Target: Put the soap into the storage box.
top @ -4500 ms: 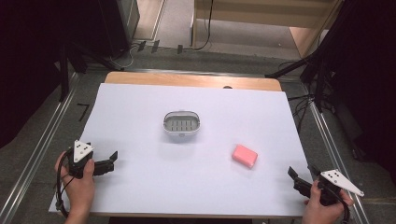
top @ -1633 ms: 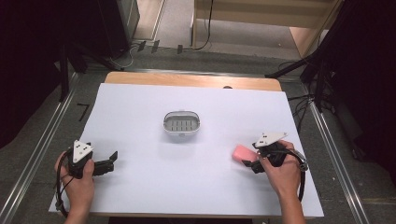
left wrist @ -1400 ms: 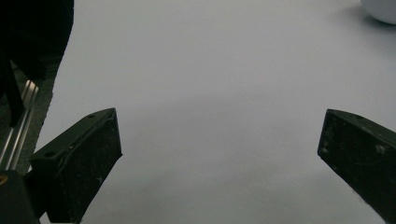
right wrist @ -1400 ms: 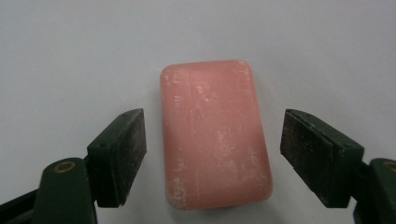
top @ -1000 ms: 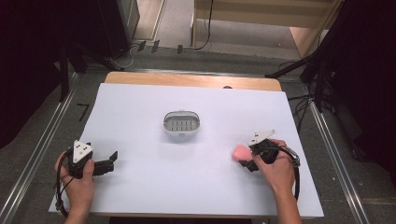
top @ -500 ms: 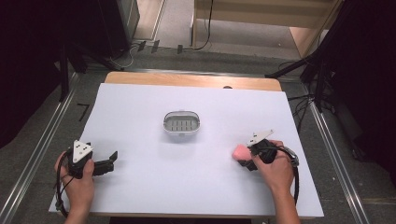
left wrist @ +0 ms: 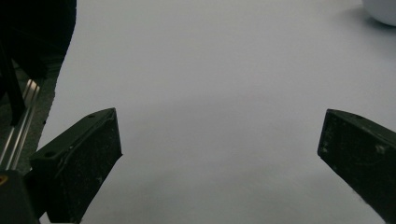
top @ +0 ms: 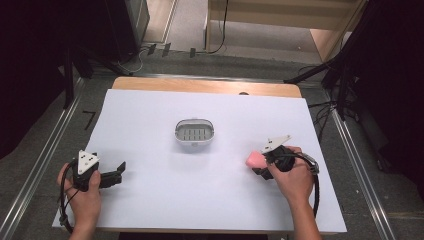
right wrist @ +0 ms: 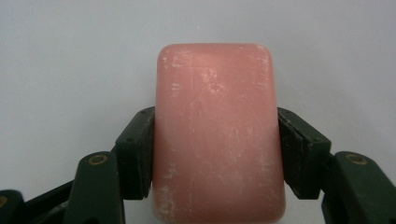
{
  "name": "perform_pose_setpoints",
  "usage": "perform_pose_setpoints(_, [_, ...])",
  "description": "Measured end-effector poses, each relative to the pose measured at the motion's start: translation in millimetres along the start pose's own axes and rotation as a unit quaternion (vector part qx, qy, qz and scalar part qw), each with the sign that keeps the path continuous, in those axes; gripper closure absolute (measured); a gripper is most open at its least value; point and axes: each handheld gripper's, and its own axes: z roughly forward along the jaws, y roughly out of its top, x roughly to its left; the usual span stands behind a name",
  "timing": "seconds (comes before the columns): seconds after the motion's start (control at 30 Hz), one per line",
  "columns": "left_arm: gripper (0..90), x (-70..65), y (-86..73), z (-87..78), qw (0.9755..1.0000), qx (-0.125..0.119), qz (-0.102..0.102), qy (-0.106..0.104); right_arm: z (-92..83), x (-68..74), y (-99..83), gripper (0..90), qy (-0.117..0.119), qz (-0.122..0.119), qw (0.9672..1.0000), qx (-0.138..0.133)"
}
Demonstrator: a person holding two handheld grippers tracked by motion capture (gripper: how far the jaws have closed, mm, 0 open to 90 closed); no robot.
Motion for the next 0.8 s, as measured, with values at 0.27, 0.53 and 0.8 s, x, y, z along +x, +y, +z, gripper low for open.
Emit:
perform_pose_setpoints(0.27, [0.1,0.3,-0.1,-0.5,1.0,-0.001,0.0,-0.002,-4.7,0.3,22.3,38.7,0.014,-0.012,0.9997,-0.014])
perform_pose_setpoints(0.53, [0.1,0.4,-0.3,-0.6,1.0,-0.003,-0.001,-0.002,-4.3,-0.1,41.4,38.7,0.025,-0.032,0.9991,-0.014])
perform_pose_setpoints(0.8, [0.1,0.7,-0.2,-0.6,1.0,-0.002,-0.002,-0.002,-3.5,1.7,65.9,38.7,0.033,-0.052,0.9979,-0.017])
